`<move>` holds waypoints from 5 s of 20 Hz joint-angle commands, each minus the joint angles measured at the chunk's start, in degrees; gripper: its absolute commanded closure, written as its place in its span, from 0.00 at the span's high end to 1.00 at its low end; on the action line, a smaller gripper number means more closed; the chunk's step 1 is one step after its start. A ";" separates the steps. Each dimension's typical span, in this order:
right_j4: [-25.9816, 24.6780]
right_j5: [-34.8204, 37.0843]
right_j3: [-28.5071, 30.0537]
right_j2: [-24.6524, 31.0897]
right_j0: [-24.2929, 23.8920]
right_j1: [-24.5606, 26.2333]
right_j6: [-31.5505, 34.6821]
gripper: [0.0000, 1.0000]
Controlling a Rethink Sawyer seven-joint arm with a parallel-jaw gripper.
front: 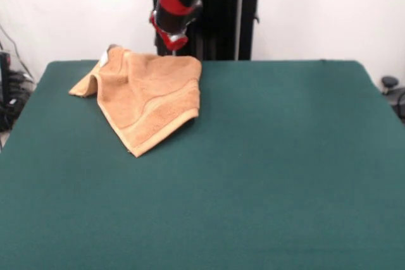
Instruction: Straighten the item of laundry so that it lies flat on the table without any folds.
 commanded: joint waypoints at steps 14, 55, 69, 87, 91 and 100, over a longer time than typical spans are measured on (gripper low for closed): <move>-14.07 -8.39 -9.17 5.51 0.57 -6.61 3.34 1.00; -16.54 18.68 2.02 13.87 -6.33 -35.61 0.40 1.00; -19.52 8.72 5.17 26.49 -16.67 -33.60 2.97 1.00; -11.29 13.97 -21.35 -13.11 23.40 1.40 3.41 1.00; -5.28 14.43 -22.49 -21.40 32.54 9.82 6.07 1.00; 18.48 14.68 -18.93 -38.47 65.23 40.10 18.61 1.00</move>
